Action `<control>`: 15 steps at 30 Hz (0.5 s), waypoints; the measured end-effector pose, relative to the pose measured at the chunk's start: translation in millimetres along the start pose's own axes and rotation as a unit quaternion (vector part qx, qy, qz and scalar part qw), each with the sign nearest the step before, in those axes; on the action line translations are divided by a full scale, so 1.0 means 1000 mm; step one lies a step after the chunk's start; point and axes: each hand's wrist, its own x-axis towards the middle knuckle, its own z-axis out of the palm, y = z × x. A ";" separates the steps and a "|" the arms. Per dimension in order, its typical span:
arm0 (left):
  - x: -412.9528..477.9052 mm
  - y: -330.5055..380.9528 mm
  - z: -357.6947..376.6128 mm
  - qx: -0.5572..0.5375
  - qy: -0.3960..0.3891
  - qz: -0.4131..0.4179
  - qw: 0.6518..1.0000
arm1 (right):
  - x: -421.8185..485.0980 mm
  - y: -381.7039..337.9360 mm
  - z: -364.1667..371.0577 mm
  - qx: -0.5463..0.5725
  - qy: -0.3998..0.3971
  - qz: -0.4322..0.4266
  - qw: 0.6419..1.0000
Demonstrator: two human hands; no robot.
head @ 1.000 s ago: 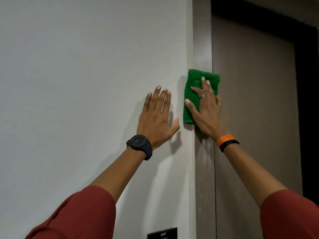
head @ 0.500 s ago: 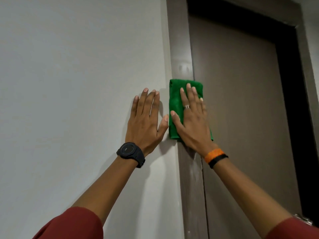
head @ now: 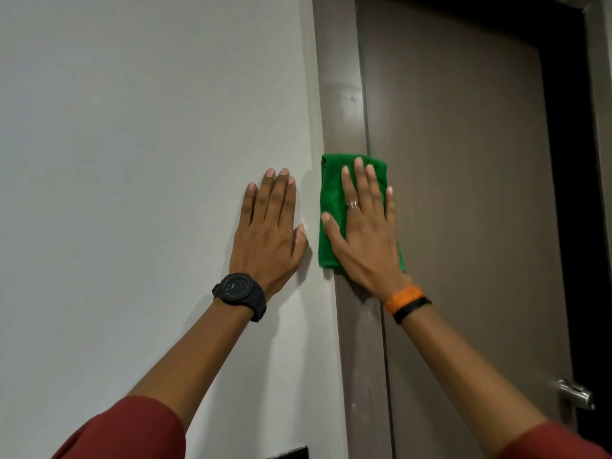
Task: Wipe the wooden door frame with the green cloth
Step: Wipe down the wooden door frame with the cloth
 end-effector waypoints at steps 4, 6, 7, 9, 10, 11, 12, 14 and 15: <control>-0.009 0.004 0.001 0.005 -0.014 0.002 1.000 | 0.023 -0.003 -0.004 -0.004 0.008 0.004 1.000; -0.020 0.007 0.001 0.003 -0.019 0.000 1.000 | -0.007 -0.003 0.001 -0.005 0.006 0.009 1.000; -0.027 0.008 0.001 0.001 -0.021 -0.002 1.000 | -0.029 -0.004 0.005 -0.005 0.003 0.014 1.000; -0.042 0.012 0.002 0.000 -0.030 -0.004 1.000 | -0.072 -0.005 0.012 -0.008 -0.007 0.019 1.000; -0.049 0.015 0.002 0.001 -0.035 -0.005 0.999 | -0.084 -0.004 0.015 -0.014 -0.014 0.021 1.000; -0.055 0.018 0.003 -0.001 -0.039 -0.006 0.999 | -0.085 -0.002 0.016 -0.018 -0.017 0.021 0.999; -0.060 0.021 0.003 -0.004 -0.041 -0.006 0.999 | -0.078 -0.001 0.015 -0.020 -0.017 0.021 0.999; -0.065 0.026 0.005 -0.009 -0.045 -0.006 0.999 | -0.051 -0.003 0.010 -0.019 -0.014 0.028 0.999; -0.067 0.028 0.006 -0.009 -0.045 -0.005 0.999 | -0.039 -0.005 0.007 -0.016 -0.013 0.034 0.999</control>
